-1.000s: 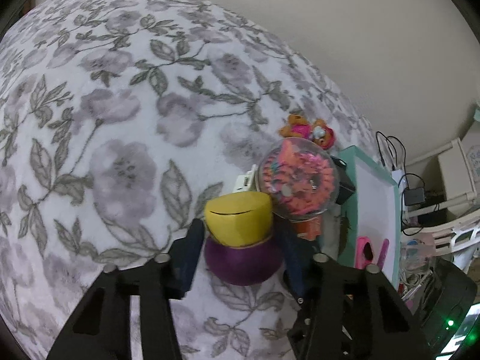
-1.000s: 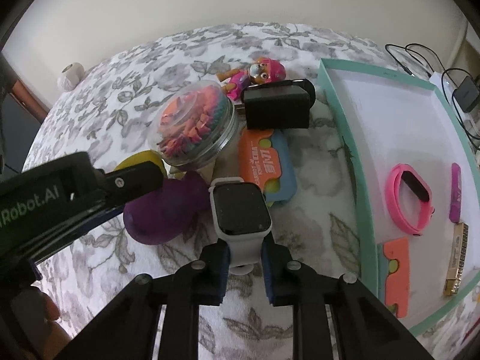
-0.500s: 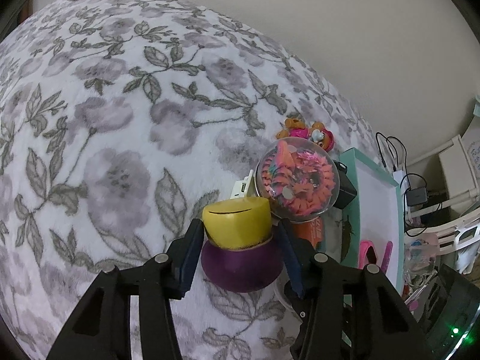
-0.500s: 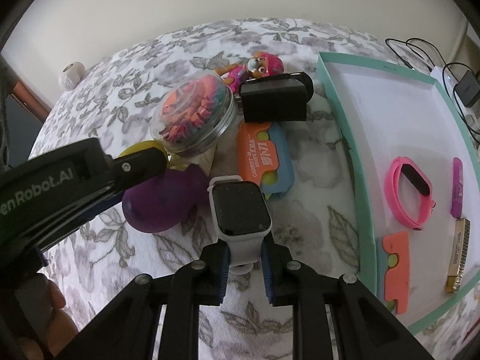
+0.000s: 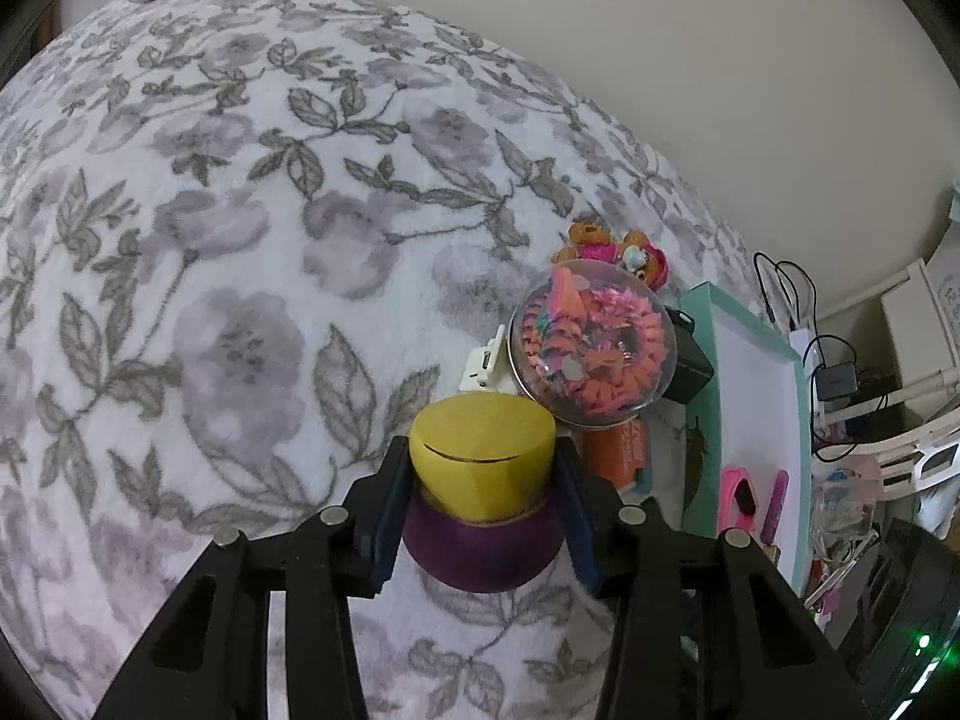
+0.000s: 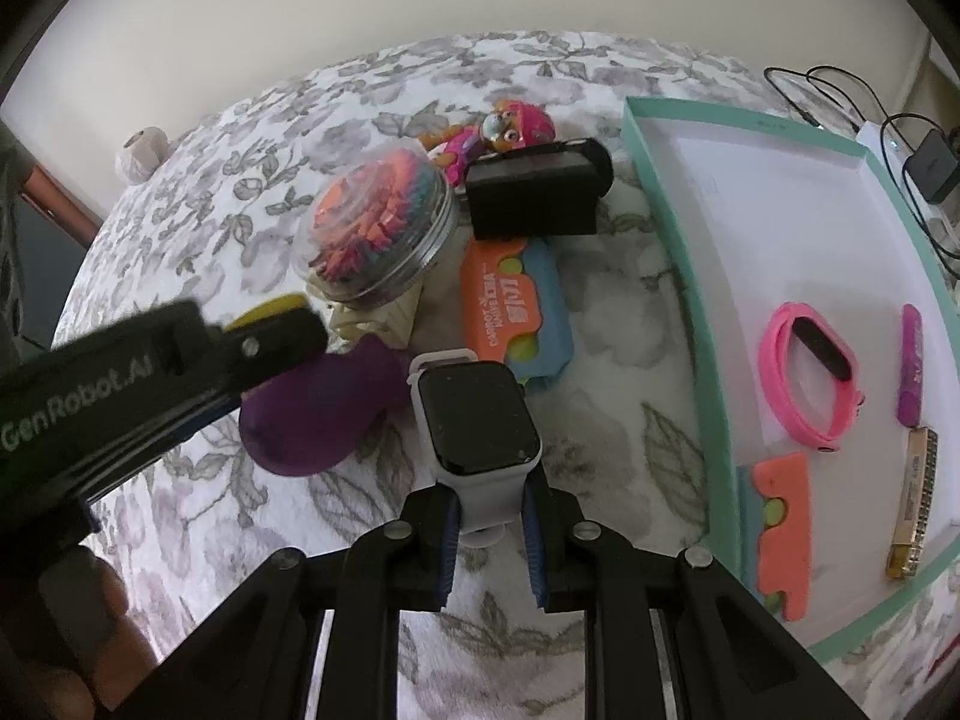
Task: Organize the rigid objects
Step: 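Carry the purple container and white smartwatch into the teal box and open both tools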
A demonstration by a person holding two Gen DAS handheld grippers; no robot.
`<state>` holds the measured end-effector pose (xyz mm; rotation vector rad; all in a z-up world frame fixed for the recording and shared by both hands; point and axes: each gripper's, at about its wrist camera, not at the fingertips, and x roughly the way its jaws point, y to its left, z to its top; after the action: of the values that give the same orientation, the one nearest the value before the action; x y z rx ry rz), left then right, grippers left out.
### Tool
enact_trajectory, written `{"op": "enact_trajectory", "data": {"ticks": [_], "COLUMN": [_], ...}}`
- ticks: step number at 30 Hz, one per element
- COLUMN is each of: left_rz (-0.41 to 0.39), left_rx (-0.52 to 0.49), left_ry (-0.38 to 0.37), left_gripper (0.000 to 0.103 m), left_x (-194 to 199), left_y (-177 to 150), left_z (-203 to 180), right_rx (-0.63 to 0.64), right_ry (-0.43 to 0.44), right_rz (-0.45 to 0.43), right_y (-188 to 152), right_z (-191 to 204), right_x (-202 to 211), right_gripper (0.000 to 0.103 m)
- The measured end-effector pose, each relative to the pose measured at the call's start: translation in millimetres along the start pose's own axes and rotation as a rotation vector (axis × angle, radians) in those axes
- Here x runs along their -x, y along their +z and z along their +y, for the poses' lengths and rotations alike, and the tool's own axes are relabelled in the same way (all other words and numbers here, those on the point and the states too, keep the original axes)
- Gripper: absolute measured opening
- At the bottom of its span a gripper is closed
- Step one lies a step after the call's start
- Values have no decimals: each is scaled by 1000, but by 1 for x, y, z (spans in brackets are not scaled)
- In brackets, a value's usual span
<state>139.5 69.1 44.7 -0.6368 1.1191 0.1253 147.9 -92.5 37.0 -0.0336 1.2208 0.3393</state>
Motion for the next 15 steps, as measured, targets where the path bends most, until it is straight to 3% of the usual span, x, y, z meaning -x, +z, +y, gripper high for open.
{"op": "enact_trajectory", "data": {"ticks": [3, 10, 15], "left_rz": [-15, -136, -131], "left_rx": [-6, -62, -131], "left_ry": [-3, -64, -69], "left_gripper": [47, 47, 47], "left_x": [14, 55, 44], "left_y": [2, 6, 1], "left_z": [-3, -29, -66], "right_rx": [-6, -70, -134], "right_ry": [7, 5, -64], "right_rz": [-16, -101, -137], "right_y": [2, 14, 24], "right_z": [-4, -26, -55], "right_x": [11, 37, 43], "right_gripper": [20, 20, 20]}}
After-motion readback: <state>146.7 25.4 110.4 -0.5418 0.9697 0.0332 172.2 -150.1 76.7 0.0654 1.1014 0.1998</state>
